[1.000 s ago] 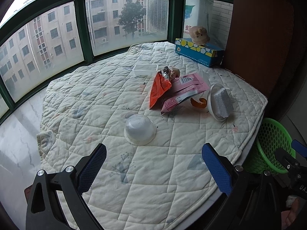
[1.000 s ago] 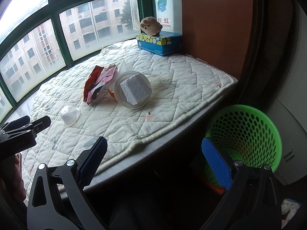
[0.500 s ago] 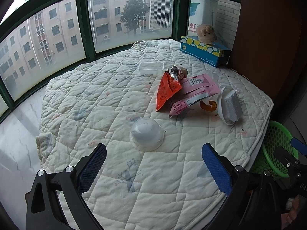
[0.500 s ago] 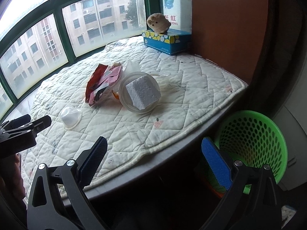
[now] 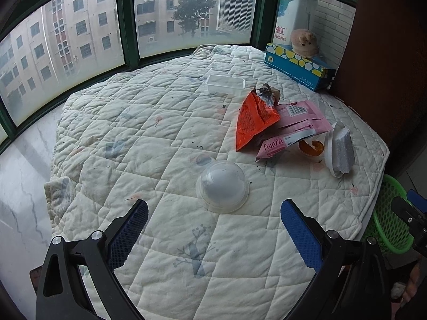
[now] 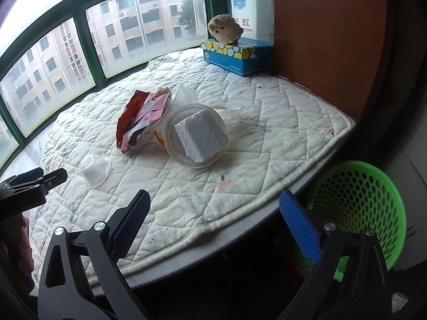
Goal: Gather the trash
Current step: 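Grasp the white foam block with the right gripper while the left gripper grasps the clear dome lid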
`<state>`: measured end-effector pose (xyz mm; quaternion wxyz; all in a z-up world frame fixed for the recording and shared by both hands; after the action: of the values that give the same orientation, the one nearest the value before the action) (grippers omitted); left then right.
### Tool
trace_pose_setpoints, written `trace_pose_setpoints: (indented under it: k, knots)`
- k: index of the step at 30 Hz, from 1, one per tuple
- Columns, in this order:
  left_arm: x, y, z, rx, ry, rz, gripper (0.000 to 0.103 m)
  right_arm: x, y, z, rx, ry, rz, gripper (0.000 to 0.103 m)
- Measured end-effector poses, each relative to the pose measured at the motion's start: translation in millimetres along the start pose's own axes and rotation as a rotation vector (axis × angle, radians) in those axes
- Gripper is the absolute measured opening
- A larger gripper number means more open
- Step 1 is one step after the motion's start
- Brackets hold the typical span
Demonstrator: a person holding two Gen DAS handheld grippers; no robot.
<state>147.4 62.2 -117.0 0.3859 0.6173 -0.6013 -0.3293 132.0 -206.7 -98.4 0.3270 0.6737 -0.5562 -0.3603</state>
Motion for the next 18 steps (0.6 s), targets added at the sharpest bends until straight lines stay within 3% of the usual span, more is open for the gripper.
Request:
trace_pose_setpoints:
  k: [7, 18]
  knots:
    - [-9.7, -14.3, -1.8, -0.038, 0.031, 0.028, 0.096, -2.0, -18.1, -20.0, -0.008, 0.026, -0.031, 0.094]
    - [-11.5, -23.2, -7.2, -0.048, 0.022, 0.054, 0.096, -11.2, -56.0, -55.1, -0.026, 0.104, -0.05, 0.08]
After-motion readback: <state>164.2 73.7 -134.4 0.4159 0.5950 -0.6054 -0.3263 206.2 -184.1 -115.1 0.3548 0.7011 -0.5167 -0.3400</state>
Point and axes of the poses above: each gripper's, at about its wrist camera, not at the fingertips, and y roughly against the way its jaws point, x to its right, z to its underside, the point moved 10 cm from there along -y, roughly the way its jaws point, and after that the axes turned 9 degrees about -x, right-handed, at the moved point
